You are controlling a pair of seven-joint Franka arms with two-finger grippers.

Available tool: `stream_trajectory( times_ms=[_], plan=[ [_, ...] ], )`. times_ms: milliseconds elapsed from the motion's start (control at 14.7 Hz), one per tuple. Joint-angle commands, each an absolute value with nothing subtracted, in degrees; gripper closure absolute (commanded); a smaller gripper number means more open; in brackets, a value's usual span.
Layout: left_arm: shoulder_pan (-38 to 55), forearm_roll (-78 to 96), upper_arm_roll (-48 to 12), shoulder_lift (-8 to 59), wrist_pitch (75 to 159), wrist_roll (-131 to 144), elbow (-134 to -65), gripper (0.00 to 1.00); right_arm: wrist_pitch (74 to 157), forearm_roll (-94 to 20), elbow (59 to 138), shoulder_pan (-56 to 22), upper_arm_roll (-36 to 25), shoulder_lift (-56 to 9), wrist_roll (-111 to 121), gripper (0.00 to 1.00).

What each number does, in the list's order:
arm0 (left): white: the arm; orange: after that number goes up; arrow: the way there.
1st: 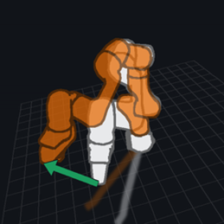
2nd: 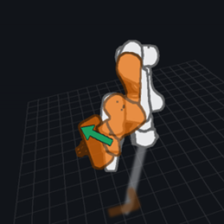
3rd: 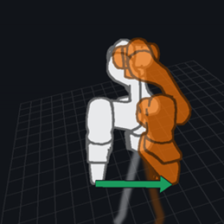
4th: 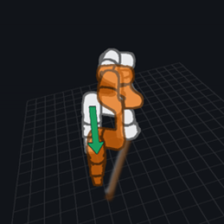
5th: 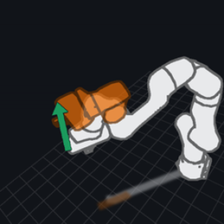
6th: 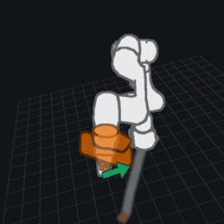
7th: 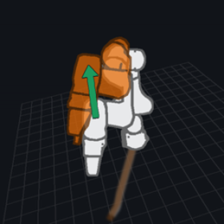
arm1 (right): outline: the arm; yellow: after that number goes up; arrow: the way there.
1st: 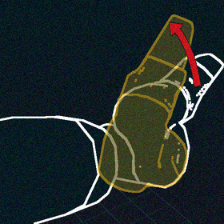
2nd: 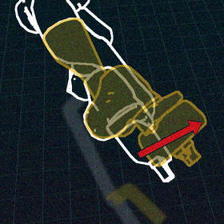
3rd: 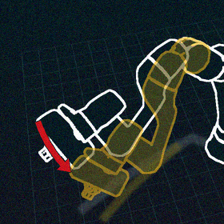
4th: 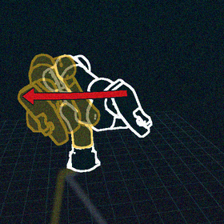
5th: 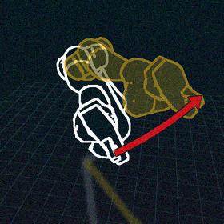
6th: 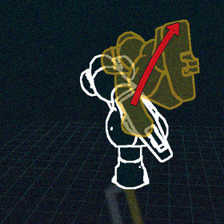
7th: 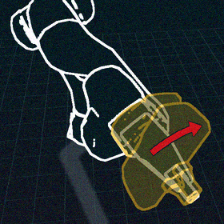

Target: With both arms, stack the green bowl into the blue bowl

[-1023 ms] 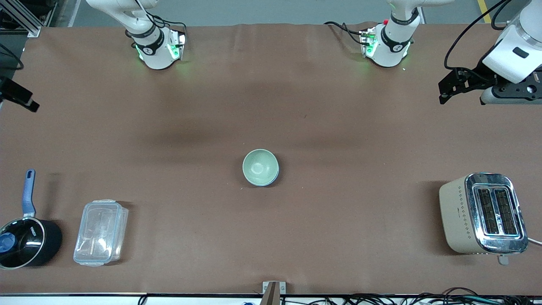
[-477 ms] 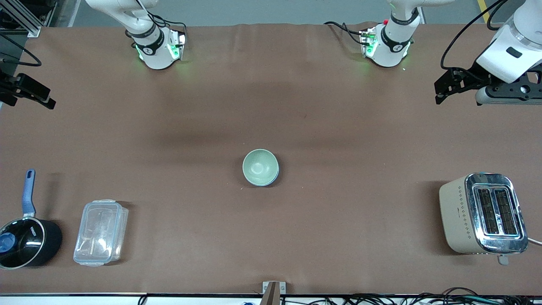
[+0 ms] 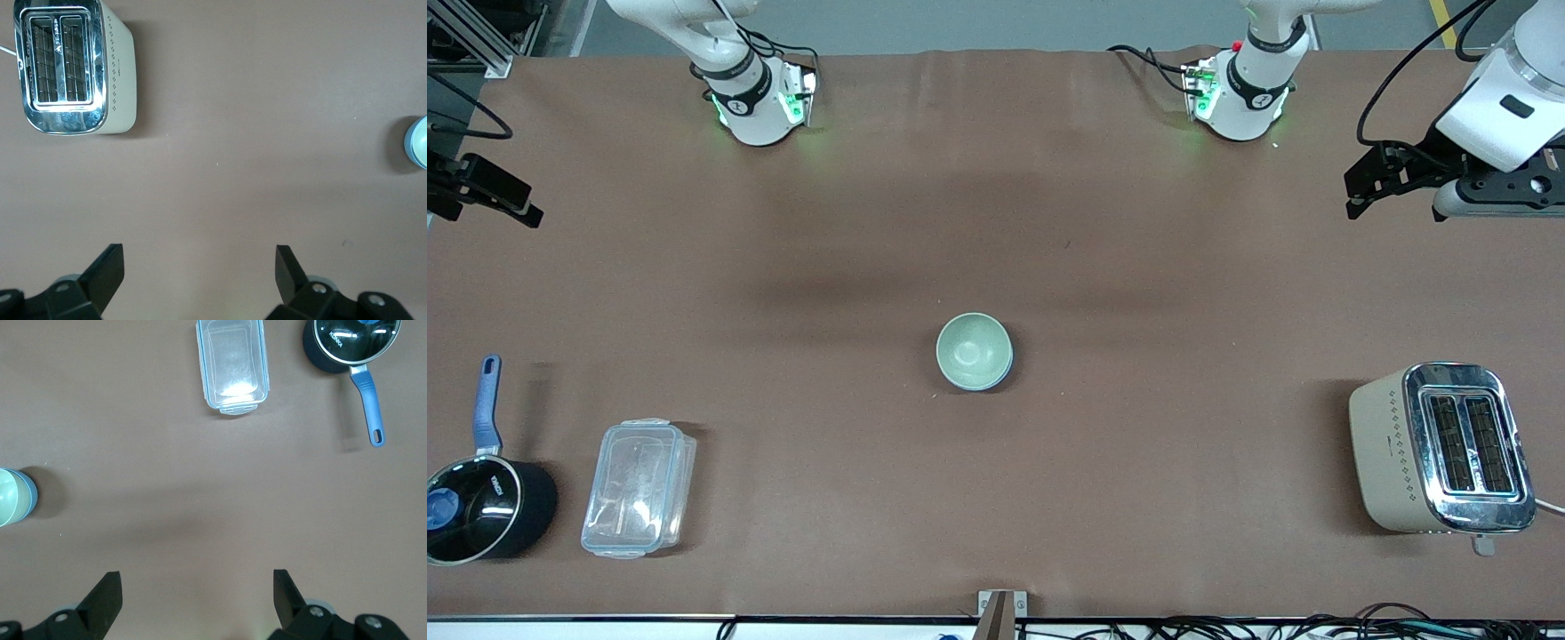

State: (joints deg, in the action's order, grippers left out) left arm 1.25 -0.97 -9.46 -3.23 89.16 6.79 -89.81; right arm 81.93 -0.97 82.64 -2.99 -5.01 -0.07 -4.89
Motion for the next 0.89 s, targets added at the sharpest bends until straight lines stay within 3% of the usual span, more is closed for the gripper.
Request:
stream_trajectory(
  times_ms=[0, 273, 818],
  plan=[
    [0.9, -2.1, -9.7, -3.1, 89.0, 6.1, -88.2, 0.0, 80.7, -0.7, 81.7, -2.5, -4.9, -0.4, -4.3, 0.0],
    [0.9, -2.1, -9.4, -3.2, 88.5, 6.1, -88.2, 0.0, 80.7, -0.7, 81.7, 0.9, -1.8, -0.4, -4.3, 0.0],
    [1.0, -2.2, -9.4, -2.9, 88.5, 6.2, -88.2, 0.0, 80.8, -0.8, 81.6, 0.6, -1.7, -0.5, -4.4, 0.0]
  ],
)
